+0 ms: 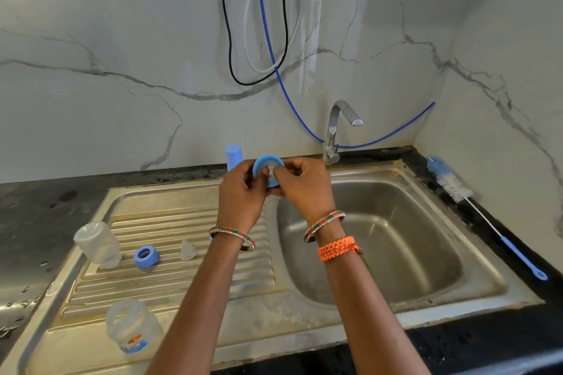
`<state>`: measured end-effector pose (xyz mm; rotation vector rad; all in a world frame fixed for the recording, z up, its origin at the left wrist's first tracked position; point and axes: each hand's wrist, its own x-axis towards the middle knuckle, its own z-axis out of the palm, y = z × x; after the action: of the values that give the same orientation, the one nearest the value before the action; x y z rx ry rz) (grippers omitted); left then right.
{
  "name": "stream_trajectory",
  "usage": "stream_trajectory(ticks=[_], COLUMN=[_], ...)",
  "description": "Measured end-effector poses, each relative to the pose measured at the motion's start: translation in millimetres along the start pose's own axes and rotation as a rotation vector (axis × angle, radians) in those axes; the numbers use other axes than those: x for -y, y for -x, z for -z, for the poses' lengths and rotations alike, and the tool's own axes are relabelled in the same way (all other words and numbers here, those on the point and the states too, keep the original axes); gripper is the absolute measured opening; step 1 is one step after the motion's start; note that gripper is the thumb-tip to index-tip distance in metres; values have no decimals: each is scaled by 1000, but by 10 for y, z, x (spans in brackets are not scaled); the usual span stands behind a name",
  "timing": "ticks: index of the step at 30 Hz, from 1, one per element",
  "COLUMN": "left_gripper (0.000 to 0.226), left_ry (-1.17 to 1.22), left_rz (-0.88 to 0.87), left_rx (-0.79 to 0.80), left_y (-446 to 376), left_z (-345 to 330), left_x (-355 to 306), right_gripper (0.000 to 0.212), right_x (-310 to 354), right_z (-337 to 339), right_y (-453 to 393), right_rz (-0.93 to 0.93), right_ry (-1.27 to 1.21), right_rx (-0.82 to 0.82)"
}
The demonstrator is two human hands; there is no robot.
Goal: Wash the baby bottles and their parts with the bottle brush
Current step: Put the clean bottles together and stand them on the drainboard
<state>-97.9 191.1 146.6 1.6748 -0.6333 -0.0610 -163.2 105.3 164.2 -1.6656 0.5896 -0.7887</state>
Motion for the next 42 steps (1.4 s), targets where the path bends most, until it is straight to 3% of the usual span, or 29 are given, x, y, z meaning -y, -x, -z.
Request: stream_trajectory(ticks=[3, 8, 10, 14, 18, 22, 25, 29, 34, 37, 42], left_gripper=[12, 14, 14, 14, 22, 19, 13, 27, 25, 31, 42], left_ry=[-109, -101, -1, 246, 332, 379, 291, 385, 392, 472, 648], left_rz=[-73, -51, 3, 93, 149, 177, 213, 221, 18, 15, 54], left_rx=[-98, -104, -90, 81, 182, 183, 122, 130, 215, 263, 343], left_y=[-40, -31, -38, -48, -32, 0, -39, -19, -5, 1, -12], left_z=[-4, -19, 6, 58, 82, 30, 21, 25, 106, 168, 239], left_x=[-70, -95, -128, -260, -235, -269, -273, -275, -314, -304, -261], right_gripper=[7, 12, 17, 32, 17, 23, 12, 8, 15, 13, 15], right_x=[59, 168, 191, 92, -20, -34, -36, -16, 130, 181, 198], right_z=[-18, 10, 81, 236, 241, 245, 150, 46, 51, 72, 163], right_y=[17, 53, 21, -83, -129, -107, -77, -79, 45, 47, 8], right_rz=[83, 205, 102, -232, -272, -215, -129, 183, 524, 523, 329], right_ry=[60, 259, 115, -423, -536, -692, -563, -67, 320, 314, 5], right_rx=[25, 11, 126, 332, 410, 477, 346, -32, -155, -185, -91])
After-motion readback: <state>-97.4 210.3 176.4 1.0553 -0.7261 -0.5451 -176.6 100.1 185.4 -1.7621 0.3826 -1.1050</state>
